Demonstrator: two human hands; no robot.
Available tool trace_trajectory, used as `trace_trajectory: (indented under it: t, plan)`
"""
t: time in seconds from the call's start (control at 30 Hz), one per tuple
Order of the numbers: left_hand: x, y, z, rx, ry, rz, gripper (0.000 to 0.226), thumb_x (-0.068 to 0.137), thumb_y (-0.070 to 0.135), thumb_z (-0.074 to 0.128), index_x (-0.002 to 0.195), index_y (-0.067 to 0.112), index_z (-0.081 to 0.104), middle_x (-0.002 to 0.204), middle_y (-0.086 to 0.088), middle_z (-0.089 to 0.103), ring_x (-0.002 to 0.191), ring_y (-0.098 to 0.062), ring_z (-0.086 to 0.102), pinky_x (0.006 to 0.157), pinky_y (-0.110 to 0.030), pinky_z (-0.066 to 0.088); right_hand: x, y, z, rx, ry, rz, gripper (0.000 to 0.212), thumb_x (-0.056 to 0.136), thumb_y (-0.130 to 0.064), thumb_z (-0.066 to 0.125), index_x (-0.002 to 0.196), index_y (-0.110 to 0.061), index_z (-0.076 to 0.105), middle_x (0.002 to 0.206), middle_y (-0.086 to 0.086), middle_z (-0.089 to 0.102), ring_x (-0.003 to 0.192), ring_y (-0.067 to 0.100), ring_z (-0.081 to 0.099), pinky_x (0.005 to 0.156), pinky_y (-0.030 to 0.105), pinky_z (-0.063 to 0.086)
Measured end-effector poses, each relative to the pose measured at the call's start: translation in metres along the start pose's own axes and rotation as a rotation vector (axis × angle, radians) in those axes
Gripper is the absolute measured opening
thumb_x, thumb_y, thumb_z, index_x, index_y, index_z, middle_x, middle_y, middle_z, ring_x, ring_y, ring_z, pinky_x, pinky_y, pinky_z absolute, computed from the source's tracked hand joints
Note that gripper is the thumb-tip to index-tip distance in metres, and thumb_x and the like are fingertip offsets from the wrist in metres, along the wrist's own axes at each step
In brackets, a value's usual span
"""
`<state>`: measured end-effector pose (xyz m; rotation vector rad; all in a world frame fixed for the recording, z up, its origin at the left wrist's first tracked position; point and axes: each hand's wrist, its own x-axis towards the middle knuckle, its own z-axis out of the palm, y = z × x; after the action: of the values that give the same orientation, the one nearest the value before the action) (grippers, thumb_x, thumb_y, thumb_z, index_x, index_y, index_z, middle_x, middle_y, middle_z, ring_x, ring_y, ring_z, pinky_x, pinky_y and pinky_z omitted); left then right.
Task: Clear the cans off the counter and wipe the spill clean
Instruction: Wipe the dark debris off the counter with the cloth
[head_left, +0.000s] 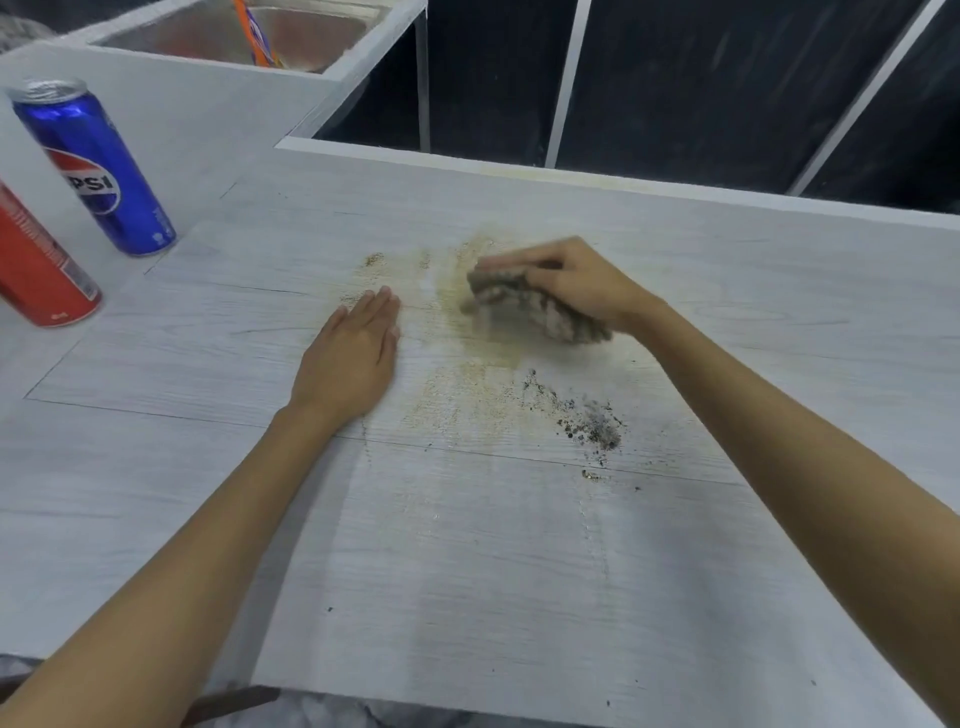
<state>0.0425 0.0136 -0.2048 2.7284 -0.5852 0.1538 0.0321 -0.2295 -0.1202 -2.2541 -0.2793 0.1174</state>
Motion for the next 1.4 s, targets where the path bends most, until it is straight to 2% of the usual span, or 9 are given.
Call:
trace_trajectory:
  t: [0.17, 0.3, 0.43, 0.63, 0.8, 0.93, 1.03, 1.1, 1.4]
  plan:
    - [-0.001, 0.001, 0.000, -0.037, 0.014, 0.056, 0.044, 0.100, 0.022, 0.023, 0.142, 0.011, 0.032, 0.152, -0.001, 0.028, 0.144, -0.011, 0.015, 0.117, -0.027, 0.007, 0.047, 0.009, 0.052, -0.118, 0.020, 0.045, 0.032, 0.092, -0.008, 0.047, 0.120, -0.014, 0.062, 0.137, 0.006, 0.053, 0.130, 0.019, 0.044, 0.114, 0.042, 0.030]
    - [-0.008, 0.006, -0.002, -0.038, 0.038, 0.150, 0.048, 0.097, 0.027, 0.019, 0.139, 0.012, 0.038, 0.149, 0.000, 0.035, 0.142, -0.007, 0.018, 0.117, -0.026, 0.006, 0.016, 0.015, 0.055, -0.068, -0.033, -0.019, 0.033, 0.090, -0.001, 0.048, 0.118, -0.010, 0.063, 0.137, 0.005, 0.053, 0.137, 0.015, 0.036, 0.117, 0.028, 0.018]
    - [-0.027, 0.025, -0.008, -0.270, 0.186, -0.024, 0.041, 0.101, 0.020, 0.025, 0.140, 0.017, 0.036, 0.148, 0.012, 0.027, 0.134, 0.006, 0.010, 0.114, -0.018, 0.000, -0.040, 0.022, 0.045, 0.064, -0.104, -0.003, 0.033, 0.088, 0.005, 0.048, 0.107, -0.012, 0.069, 0.128, 0.001, 0.061, 0.134, 0.008, 0.039, 0.117, 0.028, 0.021]
    - [-0.047, 0.045, 0.003, -0.210, -0.079, 0.071, 0.045, 0.100, 0.024, 0.021, 0.145, 0.017, 0.026, 0.155, 0.005, 0.020, 0.134, 0.006, 0.003, 0.114, -0.021, -0.004, -0.090, 0.016, 0.019, 0.175, -0.223, 0.095, 0.042, 0.089, 0.010, 0.041, 0.097, -0.017, 0.073, 0.111, -0.008, 0.069, 0.122, -0.003, 0.050, 0.108, 0.019, 0.035]
    - [-0.049, 0.046, 0.003, -0.146, -0.062, 0.104, 0.046, 0.100, 0.024, 0.022, 0.145, 0.017, 0.025, 0.155, 0.005, 0.019, 0.141, -0.001, 0.007, 0.116, -0.022, 0.001, -0.133, 0.024, -0.020, 0.399, 0.236, 0.212, 0.042, 0.092, 0.005, 0.037, 0.098, -0.023, 0.068, 0.094, -0.020, 0.071, 0.097, -0.002, 0.064, 0.077, 0.005, 0.047]
    - [-0.051, 0.047, 0.004, -0.133, -0.061, 0.099, 0.046, 0.100, 0.026, 0.021, 0.145, 0.016, 0.025, 0.155, 0.004, 0.019, 0.143, -0.004, 0.009, 0.116, -0.023, 0.001, -0.181, 0.052, -0.012, -0.001, 0.429, 0.372, 0.043, 0.092, 0.003, 0.040, 0.122, -0.022, 0.059, 0.132, -0.005, 0.054, 0.132, 0.014, 0.042, 0.106, 0.016, 0.030]
    - [-0.050, 0.047, 0.007, -0.148, -0.052, 0.091, 0.046, 0.100, 0.027, 0.022, 0.144, 0.016, 0.027, 0.155, 0.005, 0.020, 0.143, -0.003, 0.010, 0.118, -0.025, 0.002, -0.194, 0.046, 0.030, -0.221, 0.524, 0.408, 0.049, 0.087, -0.005, 0.038, 0.134, -0.018, 0.049, 0.147, -0.001, 0.039, 0.142, 0.017, 0.025, 0.117, 0.033, 0.018]
    - [-0.050, 0.047, 0.007, -0.144, -0.052, 0.091, 0.046, 0.100, 0.027, 0.022, 0.144, 0.015, 0.027, 0.155, 0.004, 0.021, 0.143, -0.004, 0.010, 0.118, -0.025, 0.003, -0.183, 0.030, 0.055, -0.226, 0.574, 0.456, 0.053, 0.085, -0.013, 0.036, 0.137, -0.019, 0.045, 0.151, 0.000, 0.033, 0.144, 0.018, 0.020, 0.118, 0.041, 0.017]
    - [-0.050, 0.049, 0.007, -0.134, -0.053, 0.087, 0.048, 0.100, 0.029, 0.020, 0.144, 0.014, 0.027, 0.155, 0.003, 0.021, 0.143, -0.006, 0.011, 0.118, -0.026, 0.004, -0.106, 0.000, 0.101, -0.408, 0.613, 0.549, 0.047, 0.092, -0.011, 0.035, 0.140, -0.009, 0.036, 0.151, 0.010, 0.030, 0.142, 0.026, 0.019, 0.119, 0.040, 0.010]
